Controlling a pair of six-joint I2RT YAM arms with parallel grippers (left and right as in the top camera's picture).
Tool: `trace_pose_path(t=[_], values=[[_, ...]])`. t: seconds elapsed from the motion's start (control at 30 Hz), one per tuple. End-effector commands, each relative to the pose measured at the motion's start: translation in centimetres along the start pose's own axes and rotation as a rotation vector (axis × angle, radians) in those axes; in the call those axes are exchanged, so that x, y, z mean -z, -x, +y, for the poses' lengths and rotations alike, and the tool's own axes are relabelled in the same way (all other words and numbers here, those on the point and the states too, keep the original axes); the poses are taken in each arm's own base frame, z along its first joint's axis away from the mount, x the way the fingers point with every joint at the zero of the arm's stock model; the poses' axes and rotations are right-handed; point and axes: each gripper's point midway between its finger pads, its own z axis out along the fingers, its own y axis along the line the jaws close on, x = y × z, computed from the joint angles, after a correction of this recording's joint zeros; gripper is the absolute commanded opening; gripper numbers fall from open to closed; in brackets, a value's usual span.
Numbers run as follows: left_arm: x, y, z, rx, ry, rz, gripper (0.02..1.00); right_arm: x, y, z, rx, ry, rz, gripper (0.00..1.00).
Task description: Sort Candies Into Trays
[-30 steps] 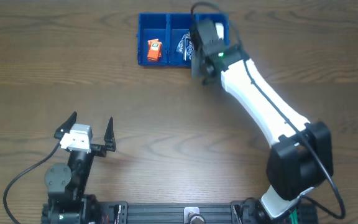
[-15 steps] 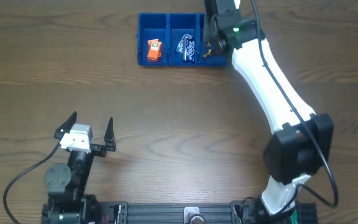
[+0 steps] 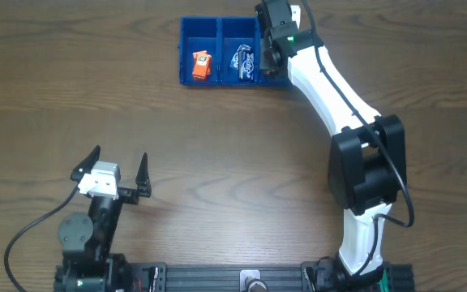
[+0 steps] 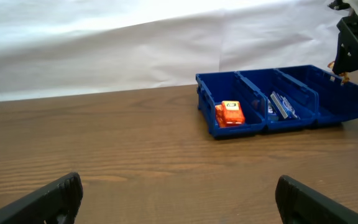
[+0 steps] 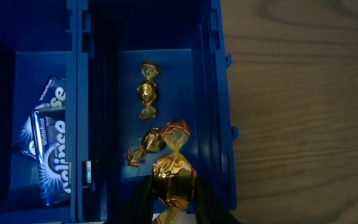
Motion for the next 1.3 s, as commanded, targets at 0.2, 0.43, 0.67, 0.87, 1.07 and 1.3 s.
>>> trace_pose_path(t=[0.2,0.43,0.67,0.87,1.07,1.3], values=[[0.0,-1.7,-0.4,0.014,-0.022,0.053,0.998,-0.4,0.1,-0.2,0.011,-0.006,0.003,0.796],[0.0,-1.7,-0.4,0.014,-0.022,0.053,0.998,-0.4,0.0,-0.1,0.013,-0.004,0.005,1.000],[0.0,-1.7,-0.4,0.015,-0.022,0.053,0.998,0.0,-0.4,0.1,0.018,0.016,0.028,0.998],[0.0,-1.7,-0.4,0.014,-0.022,0.053,0.998,5.7,1.2,0.1,0.047,0.106,-0.018,1.000],[0.0,-1.7,-0.4,0.015,-0.022,0.053,0.998,11.5,2.7,-4.7,0.015,0.092,-0.069,1.000],[0.0,-1.7,-0.4,0.015,-0.022,0.053,0.998,15.7,2.2,-10.8,-0.033,0.039,-0.129,0.998]])
